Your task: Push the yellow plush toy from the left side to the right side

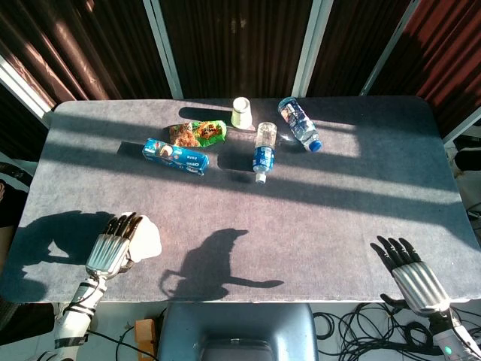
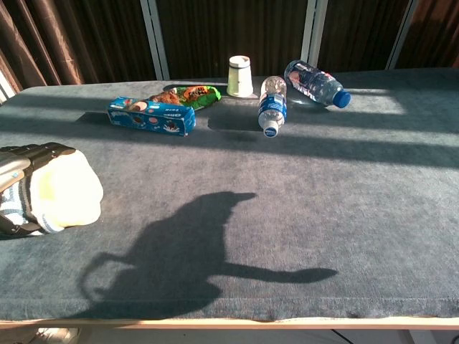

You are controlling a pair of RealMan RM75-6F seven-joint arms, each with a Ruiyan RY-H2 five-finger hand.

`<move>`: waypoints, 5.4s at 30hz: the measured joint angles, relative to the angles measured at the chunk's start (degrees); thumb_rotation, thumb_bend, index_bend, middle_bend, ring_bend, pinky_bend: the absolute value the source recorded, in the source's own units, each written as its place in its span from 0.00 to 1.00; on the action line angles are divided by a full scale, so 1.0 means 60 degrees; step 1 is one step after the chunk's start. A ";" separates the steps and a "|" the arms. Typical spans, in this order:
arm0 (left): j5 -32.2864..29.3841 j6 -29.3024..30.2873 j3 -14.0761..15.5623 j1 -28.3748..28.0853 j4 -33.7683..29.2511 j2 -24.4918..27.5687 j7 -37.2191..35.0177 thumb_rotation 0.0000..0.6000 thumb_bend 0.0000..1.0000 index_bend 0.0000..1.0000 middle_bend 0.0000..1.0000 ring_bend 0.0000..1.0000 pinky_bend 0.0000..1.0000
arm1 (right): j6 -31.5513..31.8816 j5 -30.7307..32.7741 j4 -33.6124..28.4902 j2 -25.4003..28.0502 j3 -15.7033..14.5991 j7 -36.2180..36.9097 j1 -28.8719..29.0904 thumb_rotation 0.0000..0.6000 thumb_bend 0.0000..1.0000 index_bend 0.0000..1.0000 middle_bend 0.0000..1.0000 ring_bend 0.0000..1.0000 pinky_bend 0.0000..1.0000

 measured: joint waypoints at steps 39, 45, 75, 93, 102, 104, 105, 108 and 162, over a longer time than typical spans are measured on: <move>0.2331 0.1593 -0.0557 -0.1129 0.2028 -0.2630 0.0051 1.00 0.55 0.45 0.73 0.80 1.00 | -0.0187 -0.0185 -0.0026 0.0113 -0.0144 0.0146 0.0105 1.00 0.06 0.00 0.00 0.00 0.02; 0.2375 0.1225 -0.0958 -0.1766 0.1571 -0.3608 0.1067 1.00 0.55 0.44 0.73 0.80 1.00 | -0.0233 -0.0222 -0.0039 0.0200 -0.0174 0.0334 0.0148 1.00 0.06 0.00 0.00 0.00 0.02; 0.1447 0.0458 -0.1031 -0.2161 0.2360 -0.5213 0.1938 1.00 0.32 0.00 0.00 0.00 0.27 | -0.0251 -0.0294 -0.0007 0.0328 -0.0197 0.0649 0.0233 1.00 0.06 0.00 0.00 0.00 0.02; 0.1236 0.0367 -0.0955 -0.2060 0.1755 -0.4667 0.1753 1.00 0.23 0.00 0.00 0.00 0.22 | -0.0346 -0.0207 -0.0030 0.0276 -0.0183 0.0507 0.0257 1.00 0.06 0.00 0.00 0.00 0.02; 0.1147 0.0465 -0.0963 -0.1945 0.1023 -0.4077 0.1906 1.00 0.21 0.00 0.00 0.00 0.21 | -0.0402 -0.0173 -0.0040 0.0246 -0.0186 0.0400 0.0264 1.00 0.06 0.00 0.00 0.00 0.02; 0.1148 0.0502 -0.0962 -0.1908 0.0755 -0.3850 0.1883 1.00 0.21 0.00 0.00 0.00 0.21 | -0.0450 -0.0142 -0.0042 0.0222 -0.0179 0.0341 0.0278 1.00 0.06 0.00 0.00 0.00 0.02; 0.1145 0.0516 -0.0957 -0.1887 0.0629 -0.3739 0.1888 1.00 0.21 0.00 0.00 0.00 0.21 | -0.0462 -0.0130 -0.0042 0.0215 -0.0176 0.0318 0.0281 1.00 0.06 0.00 0.00 0.00 0.02; 0.1062 0.0528 -0.0918 -0.1798 0.0141 -0.3324 0.1993 1.00 0.21 0.00 0.00 0.00 0.21 | -0.0494 -0.0108 -0.0050 0.0192 -0.0177 0.0256 0.0287 1.00 0.06 0.00 0.00 0.00 0.02; 0.3098 0.3280 0.1100 0.1937 -0.1011 0.2609 -0.3751 1.00 0.27 0.00 0.00 0.06 0.22 | -0.4036 0.2116 0.4243 -0.8146 0.3197 -0.0696 0.5451 1.00 0.06 0.00 0.00 0.00 0.09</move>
